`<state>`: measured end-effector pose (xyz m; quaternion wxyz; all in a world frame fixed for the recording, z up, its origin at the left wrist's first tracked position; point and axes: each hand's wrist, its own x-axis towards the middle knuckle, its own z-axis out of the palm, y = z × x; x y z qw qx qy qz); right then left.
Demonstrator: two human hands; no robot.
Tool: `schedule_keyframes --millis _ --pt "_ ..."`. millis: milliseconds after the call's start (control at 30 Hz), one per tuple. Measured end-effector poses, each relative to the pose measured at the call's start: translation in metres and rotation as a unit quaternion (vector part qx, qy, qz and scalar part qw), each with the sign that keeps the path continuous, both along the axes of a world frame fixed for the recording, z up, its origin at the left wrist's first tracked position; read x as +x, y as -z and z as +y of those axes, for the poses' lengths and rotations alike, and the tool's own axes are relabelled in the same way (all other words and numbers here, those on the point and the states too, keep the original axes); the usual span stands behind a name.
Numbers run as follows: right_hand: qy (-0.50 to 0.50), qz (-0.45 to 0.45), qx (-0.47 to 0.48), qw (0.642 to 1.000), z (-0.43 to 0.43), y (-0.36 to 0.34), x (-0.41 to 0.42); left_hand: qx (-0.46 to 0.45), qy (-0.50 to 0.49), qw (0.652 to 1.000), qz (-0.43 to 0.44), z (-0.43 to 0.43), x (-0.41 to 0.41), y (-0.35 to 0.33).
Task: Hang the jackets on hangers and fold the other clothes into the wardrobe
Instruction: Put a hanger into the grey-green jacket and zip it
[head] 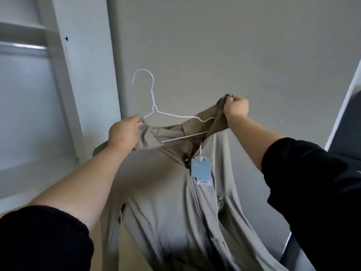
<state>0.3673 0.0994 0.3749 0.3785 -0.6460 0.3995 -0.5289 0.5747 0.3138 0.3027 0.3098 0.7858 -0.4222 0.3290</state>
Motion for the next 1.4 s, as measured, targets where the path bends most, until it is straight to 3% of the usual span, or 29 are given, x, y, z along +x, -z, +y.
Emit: schedule_keyframes --millis 267,467,567,767,933,967,1033,1100,1133,1200,1300,1400 --pt "-0.049 0.030 -0.032 0.998 0.005 -0.007 0.039 0.015 0.001 0.998 -0.057 0.000 0.022 -0.019" --pt "-0.008 0.109 -0.010 0.994 -0.013 -0.002 0.030 0.079 0.012 0.992 -0.102 0.009 0.035 -0.020" --pt "-0.044 0.089 0.000 0.995 -0.009 0.003 0.035 0.088 0.030 0.992 -0.090 -0.001 0.031 -0.013" --pt "-0.126 0.042 -0.138 0.981 0.023 -0.015 0.063 0.157 0.055 0.983 -0.084 -0.030 0.016 0.000" --pt "-0.145 -0.047 -0.176 0.973 0.033 -0.046 0.072 0.122 0.040 0.990 -0.065 -0.034 0.014 -0.007" --pt "-0.152 -0.011 -0.189 0.970 0.033 -0.050 0.071 0.123 0.047 0.990 -0.059 -0.034 0.014 -0.007" --pt "-0.129 0.202 -0.198 0.950 0.026 -0.053 0.066 0.117 0.063 0.990 -0.042 -0.032 0.010 -0.006" --pt "-0.072 0.410 -0.169 0.893 0.012 -0.049 0.057 0.096 0.072 0.993 -0.010 -0.030 0.008 -0.002" --pt "-0.055 0.465 -0.164 0.868 0.005 -0.044 0.051 0.091 0.075 0.993 0.006 -0.029 0.008 0.000" --pt "-0.064 0.409 -0.124 0.902 -0.011 -0.035 0.044 0.109 0.083 0.990 0.016 -0.029 0.008 0.005" --pt "-0.068 0.206 -0.115 0.969 -0.015 -0.030 0.045 0.164 0.092 0.982 -0.008 -0.035 0.004 0.010" --pt "-0.069 0.055 -0.177 0.980 0.004 -0.033 0.055 0.149 0.092 0.984 -0.015 -0.043 -0.001 0.008"
